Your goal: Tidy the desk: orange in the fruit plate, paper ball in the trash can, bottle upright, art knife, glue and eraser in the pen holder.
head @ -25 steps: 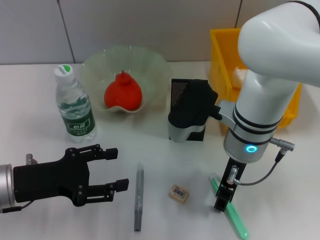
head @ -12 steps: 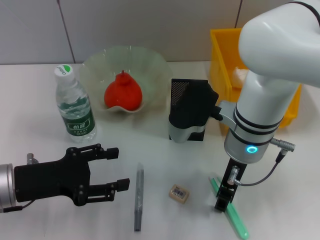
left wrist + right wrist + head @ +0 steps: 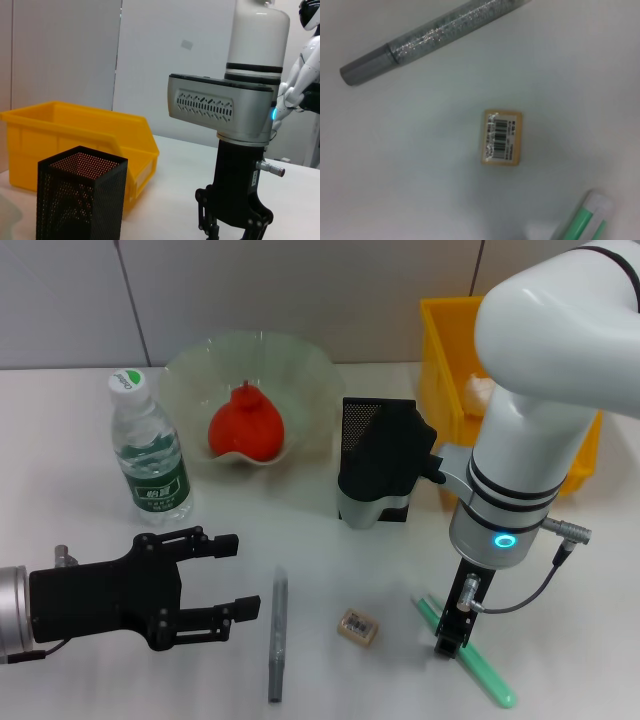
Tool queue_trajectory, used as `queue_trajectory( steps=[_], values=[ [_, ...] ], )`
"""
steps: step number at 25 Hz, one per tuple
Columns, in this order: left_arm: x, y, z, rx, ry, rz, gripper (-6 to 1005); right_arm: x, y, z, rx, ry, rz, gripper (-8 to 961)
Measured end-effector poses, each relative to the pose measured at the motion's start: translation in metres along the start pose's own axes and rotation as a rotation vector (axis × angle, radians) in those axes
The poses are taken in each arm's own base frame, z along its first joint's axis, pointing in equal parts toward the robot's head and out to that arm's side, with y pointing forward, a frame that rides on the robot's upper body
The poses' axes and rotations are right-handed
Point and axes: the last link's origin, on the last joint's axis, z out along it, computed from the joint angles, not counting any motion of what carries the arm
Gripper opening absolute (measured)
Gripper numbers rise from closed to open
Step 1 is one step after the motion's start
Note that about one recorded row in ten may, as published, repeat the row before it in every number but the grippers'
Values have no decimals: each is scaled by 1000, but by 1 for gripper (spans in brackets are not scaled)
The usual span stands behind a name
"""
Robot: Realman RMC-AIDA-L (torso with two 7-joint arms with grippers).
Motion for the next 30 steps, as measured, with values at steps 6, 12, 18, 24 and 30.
queue_trajectory(
  steps=[6,12,18,24,30],
  values=[
    [0,-1,0,0,-1,2,781,0,0,0,1,-1,0,426],
    [1,-1,0,1,0,2,781,-2,0,-2,5,-6,-3,391],
    [1,-1,0,2,1,2,780,-2,0,-2,7,-6,-3,289],
    [1,-1,0,2,1,3,779,-2,0,-2,8,-6,-3,253],
    [2,-1,0,1,1,4,778,-2,0,-2,8,-6,-3,240]
  ],
)
